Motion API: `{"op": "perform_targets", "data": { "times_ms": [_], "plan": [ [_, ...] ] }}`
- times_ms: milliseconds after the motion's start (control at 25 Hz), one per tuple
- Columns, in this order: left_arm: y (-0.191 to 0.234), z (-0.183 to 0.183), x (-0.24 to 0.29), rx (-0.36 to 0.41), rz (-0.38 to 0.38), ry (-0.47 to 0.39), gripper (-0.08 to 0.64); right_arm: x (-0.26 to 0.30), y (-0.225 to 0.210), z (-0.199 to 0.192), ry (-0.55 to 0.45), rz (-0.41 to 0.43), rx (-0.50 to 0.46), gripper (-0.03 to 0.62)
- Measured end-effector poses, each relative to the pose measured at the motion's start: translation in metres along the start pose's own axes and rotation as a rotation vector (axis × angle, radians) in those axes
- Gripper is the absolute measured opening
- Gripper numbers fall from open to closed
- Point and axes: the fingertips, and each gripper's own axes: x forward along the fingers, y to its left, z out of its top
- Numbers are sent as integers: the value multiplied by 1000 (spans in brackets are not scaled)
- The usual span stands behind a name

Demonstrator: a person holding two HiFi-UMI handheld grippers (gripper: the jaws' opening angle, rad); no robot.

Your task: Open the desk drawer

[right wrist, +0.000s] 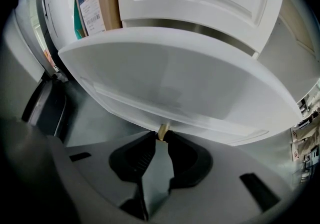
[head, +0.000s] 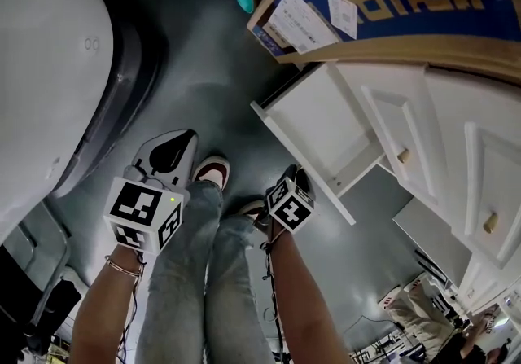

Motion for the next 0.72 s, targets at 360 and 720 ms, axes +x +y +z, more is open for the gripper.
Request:
{"op": "perform_targets", "data": {
  "times_ms": [360,720],
  "plan": [
    [-4,10,4,15,1,-14,17,-6,3,-13,7,9,2,87],
    [-17,24,-1,39,-8,-18,18,-10,0,-13,50,-35,73,96]
  ]
}}
